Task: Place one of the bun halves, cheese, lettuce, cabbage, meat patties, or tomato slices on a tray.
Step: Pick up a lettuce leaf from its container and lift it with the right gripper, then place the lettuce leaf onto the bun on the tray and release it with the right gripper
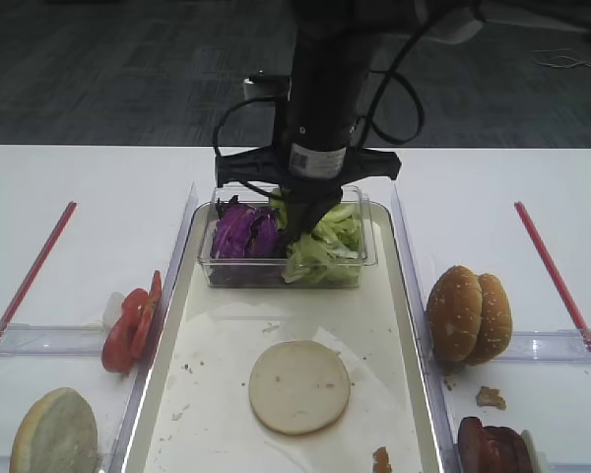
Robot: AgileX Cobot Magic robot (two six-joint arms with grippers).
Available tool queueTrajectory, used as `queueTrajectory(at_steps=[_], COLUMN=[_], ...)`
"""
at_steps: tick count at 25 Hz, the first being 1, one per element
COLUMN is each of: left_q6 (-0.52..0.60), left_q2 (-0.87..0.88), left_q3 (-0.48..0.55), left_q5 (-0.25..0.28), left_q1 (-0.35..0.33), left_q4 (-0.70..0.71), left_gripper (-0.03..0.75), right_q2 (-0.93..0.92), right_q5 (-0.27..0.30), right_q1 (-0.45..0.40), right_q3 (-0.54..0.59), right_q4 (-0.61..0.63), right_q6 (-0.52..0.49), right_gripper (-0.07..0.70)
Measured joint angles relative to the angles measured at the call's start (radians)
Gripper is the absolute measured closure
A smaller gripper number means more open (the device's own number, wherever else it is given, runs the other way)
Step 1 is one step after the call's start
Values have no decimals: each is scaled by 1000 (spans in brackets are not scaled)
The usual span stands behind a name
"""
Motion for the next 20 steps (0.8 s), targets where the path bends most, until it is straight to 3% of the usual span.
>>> queueTrajectory(at_steps=[16,20], left_q6=[0,0], left_q2=[0,0], left_q3=[0,0], left_q5=[0,0], left_q1=[0,0], left_q4=[0,0], left_gripper=[239,239], right_q2=[-84,-97], right_q5=[-6,-12], right_q1=[197,214], right_q3=[256,324], right_q4=[11,14], right_q6=[11,20], right_gripper=[594,594])
